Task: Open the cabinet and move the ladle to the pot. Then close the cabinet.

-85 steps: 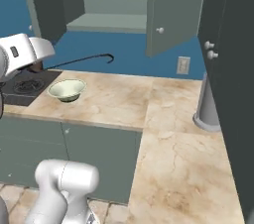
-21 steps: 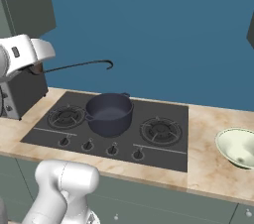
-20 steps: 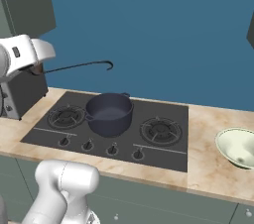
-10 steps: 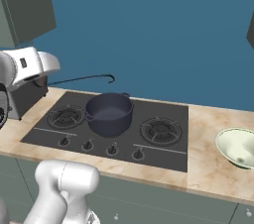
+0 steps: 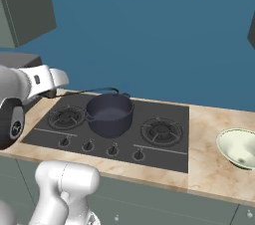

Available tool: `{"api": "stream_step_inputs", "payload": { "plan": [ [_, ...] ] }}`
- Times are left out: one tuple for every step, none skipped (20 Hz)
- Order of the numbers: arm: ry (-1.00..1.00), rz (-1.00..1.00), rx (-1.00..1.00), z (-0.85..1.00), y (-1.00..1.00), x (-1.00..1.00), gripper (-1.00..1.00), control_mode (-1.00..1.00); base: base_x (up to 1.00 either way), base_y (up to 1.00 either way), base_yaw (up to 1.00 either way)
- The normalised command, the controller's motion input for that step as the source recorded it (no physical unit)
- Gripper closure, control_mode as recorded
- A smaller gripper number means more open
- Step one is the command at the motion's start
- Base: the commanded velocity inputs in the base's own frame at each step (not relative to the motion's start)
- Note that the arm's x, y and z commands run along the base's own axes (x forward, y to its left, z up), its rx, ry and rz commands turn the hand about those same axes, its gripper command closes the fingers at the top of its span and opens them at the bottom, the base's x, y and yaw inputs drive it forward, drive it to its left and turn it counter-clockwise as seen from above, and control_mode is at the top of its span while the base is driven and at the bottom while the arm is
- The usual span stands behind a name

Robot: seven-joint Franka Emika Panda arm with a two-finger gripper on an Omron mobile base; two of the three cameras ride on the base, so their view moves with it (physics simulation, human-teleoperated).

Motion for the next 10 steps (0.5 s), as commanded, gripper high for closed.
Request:
{"api": "stream_step_inputs", "payload": {
  "plan": [
    [0.05,-0.01,0.00,-0.31,0.00,0.39,1.00,-1.00,0.00,0.00,0.00],
    [0.07,-0.01,0.00,-0.29,0.00,0.41,1.00,-1.00,0.00,0.00,0.00],
    [0.07,0.00,0.00,-0.28,0.00,0.44,1.00,-1.00,0.00,0.00,0.00],
    [0.06,-0.01,0.00,-0.29,0.00,0.47,1.00,-1.00,0.00,0.00,0.00],
    [0.05,-0.01,0.00,-0.30,0.00,0.49,1.00,-1.00,0.00,0.00,0.00],
    [0.05,-0.01,0.00,-0.30,0.00,0.56,1.00,-1.00,0.00,0.00,0.00],
    [0.07,-0.01,0.00,-0.26,0.00,0.58,1.00,-1.00,0.00,0.00,0.00],
    [0.08,-0.01,0.00,-0.23,0.00,0.57,1.00,-1.00,0.00,0.00,0.00],
    [0.09,-0.01,0.00,-0.21,0.00,0.61,1.00,-1.00,0.00,0.00,0.00],
    [0.10,-0.01,0.00,-0.20,0.00,0.59,1.00,-1.00,0.00,0.00,0.00]
  ]
}}
